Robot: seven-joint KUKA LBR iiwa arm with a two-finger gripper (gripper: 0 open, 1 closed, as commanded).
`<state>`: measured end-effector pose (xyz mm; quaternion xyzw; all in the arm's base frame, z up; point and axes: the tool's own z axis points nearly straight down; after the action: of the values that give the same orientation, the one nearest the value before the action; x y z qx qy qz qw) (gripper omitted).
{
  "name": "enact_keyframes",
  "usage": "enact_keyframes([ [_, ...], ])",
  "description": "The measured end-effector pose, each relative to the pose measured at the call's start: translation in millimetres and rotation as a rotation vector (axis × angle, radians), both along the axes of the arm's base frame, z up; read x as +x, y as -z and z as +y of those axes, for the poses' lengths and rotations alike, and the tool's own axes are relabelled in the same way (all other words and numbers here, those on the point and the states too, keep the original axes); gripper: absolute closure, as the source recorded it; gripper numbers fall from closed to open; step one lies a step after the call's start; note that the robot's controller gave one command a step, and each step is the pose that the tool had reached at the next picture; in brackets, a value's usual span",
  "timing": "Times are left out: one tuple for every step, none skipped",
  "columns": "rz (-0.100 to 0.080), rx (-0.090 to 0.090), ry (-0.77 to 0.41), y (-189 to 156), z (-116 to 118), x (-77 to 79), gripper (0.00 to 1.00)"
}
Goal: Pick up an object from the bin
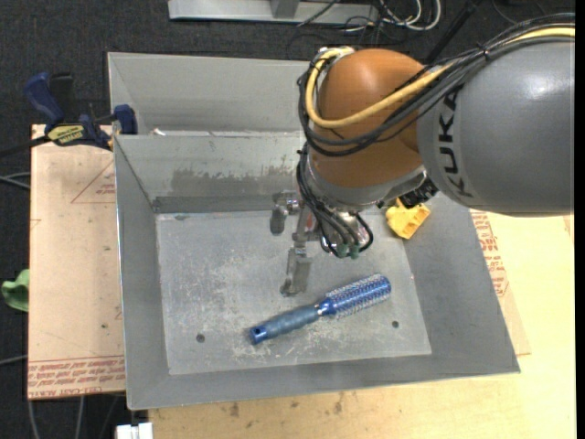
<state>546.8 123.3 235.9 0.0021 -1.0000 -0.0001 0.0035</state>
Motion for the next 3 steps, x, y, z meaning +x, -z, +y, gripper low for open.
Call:
enact_keyframes([
  [0.001,0.001,-0.249,101,-45,-66.5,0.00],
  [-0.003,0.002,-0.208,168,-41,-43.2,0.00],
  [-0.006,0.002,-0.206,164,-41,-42.6,1.00],
])
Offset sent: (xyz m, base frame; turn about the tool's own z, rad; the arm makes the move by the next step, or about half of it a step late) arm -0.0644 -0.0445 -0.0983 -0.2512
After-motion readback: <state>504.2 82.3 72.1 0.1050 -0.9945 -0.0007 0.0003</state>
